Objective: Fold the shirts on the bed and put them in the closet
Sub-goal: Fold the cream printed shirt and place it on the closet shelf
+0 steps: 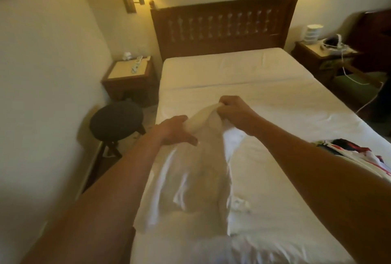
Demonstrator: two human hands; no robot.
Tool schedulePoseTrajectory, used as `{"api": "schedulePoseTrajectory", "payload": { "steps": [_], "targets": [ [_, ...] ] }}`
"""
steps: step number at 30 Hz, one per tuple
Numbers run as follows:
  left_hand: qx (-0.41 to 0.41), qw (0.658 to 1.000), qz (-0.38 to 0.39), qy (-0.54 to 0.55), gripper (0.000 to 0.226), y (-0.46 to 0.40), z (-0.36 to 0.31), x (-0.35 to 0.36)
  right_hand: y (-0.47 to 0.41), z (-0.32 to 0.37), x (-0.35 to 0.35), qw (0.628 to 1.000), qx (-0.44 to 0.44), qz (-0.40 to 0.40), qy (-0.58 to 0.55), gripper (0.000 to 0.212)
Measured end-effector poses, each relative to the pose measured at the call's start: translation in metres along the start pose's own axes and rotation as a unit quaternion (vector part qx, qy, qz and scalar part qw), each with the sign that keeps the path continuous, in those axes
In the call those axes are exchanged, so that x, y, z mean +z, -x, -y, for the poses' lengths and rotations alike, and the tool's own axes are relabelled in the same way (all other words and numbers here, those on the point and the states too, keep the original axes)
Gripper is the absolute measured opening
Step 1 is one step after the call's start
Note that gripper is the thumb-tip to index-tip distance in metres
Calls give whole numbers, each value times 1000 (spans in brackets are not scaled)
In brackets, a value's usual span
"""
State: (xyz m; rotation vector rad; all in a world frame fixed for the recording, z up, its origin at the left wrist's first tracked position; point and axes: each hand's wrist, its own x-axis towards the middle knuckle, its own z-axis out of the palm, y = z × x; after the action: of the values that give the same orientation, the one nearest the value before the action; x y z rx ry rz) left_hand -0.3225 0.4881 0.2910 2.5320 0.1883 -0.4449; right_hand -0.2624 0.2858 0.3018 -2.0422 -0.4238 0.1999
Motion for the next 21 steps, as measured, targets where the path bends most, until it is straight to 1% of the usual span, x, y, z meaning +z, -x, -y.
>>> {"api": "schedulePoseTrajectory", "payload": {
  "steps": [1, 2, 4, 5, 7, 9, 10, 11, 12, 13, 14, 15, 16, 17, 18, 21],
  "targets": [
    [33, 998, 18, 54, 81, 2, -4, 4, -1, 12, 7, 1000, -16, 18, -2, 19],
    [59, 991, 26, 114, 72, 4, -8, 10, -2, 22, 14, 999, -30, 32, 2, 16],
    [55, 973, -5, 222, 48, 5, -12, 21, -6, 32, 24, 998, -51, 36, 10, 10],
    [48, 963, -28, 262, 36, 7, -13, 25, -9, 32, 24, 998, -57, 23, 12, 8],
    [47, 947, -60, 311, 20, 6, -12, 27, -15, 20, 17, 998, -52, -28, -15, 13],
    [35, 940, -76, 330, 17, 6, -13, 24, -14, -10, 7, 994, 3, -76, -85, 21],
    [22, 936, -84, 341, 16, 5, -13, 23, -9, -30, 4, 990, 46, -84, -102, 23],
    [8, 930, -95, 355, 12, 4, -14, 22, -2, -50, 5, 989, 85, -75, -100, 21],
    [-8, 922, -109, 372, 9, 1, -14, 22, 6, -70, 8, 989, 120, -44, -78, 15],
    [-21, 914, -122, 386, 7, -2, -16, 22, 17, -86, 14, 987, 149, 5, -53, 9],
    [-29, 909, -129, 395, 7, -4, -17, 23, 28, -98, 22, 982, 174, 65, -29, 8],
    [-34, 906, -135, 400, 7, -5, -20, 24, 37, -105, 32, 973, 193, 121, -19, 10],
    [-38, 906, -139, 398, 7, -7, -23, 25, 43, -111, 44, 966, 204, 156, -27, 13],
    [-40, 907, -142, 395, 7, -7, -26, 26, 46, -114, 55, 966, 198, 162, -41, 17],
    [-42, 907, -141, 394, 7, -7, -28, 27, 47, -115, 66, 971, 181, 144, -57, 22],
    [-51, 911, -137, 385, 11, -7, -25, 26, 39, -108, 83, 987, 141, 35, -65, 27]
  ]
}}
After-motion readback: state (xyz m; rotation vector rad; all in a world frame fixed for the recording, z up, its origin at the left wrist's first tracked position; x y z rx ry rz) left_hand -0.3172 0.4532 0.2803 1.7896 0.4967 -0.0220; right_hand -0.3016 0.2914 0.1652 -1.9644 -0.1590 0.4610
